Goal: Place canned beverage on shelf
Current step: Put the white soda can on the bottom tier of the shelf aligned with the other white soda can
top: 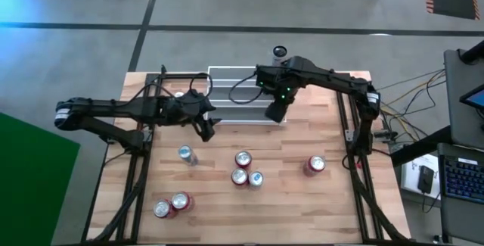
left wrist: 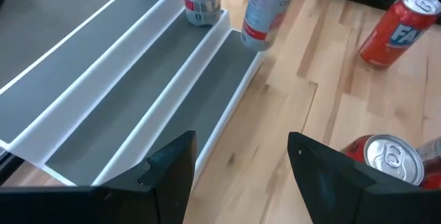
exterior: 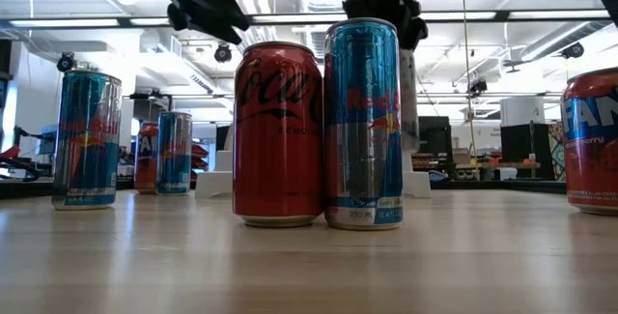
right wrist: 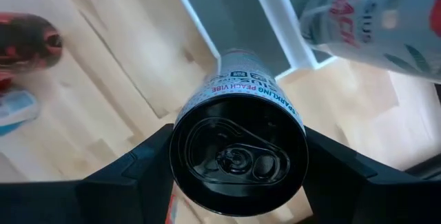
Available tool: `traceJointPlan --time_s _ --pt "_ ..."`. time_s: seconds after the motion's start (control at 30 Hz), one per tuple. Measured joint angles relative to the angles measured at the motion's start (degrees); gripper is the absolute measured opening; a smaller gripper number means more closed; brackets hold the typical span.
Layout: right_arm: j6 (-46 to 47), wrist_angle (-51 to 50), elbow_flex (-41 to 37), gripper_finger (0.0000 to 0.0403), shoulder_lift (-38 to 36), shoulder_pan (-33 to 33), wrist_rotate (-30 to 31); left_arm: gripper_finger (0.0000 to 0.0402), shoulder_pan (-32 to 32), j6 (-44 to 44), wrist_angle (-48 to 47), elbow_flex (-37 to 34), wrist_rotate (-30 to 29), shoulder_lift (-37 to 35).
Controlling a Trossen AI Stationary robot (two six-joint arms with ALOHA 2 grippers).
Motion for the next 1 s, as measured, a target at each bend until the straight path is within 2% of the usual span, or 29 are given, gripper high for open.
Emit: traceJointPlan --time_s 0.57,1.0 --pt "-1.4 5.8 -6.4 0.0239 -0.3 -2.1 -0.7 0.0215 0.0 -4.0 0.3 -5.4 -0.5 -7.8" --pt "-1.9 7.4 -6.3 0.0239 -0.7 -3.0 -0.5 0.0215 0.0 -5.6 0.8 -7.7 -0.4 -10.6"
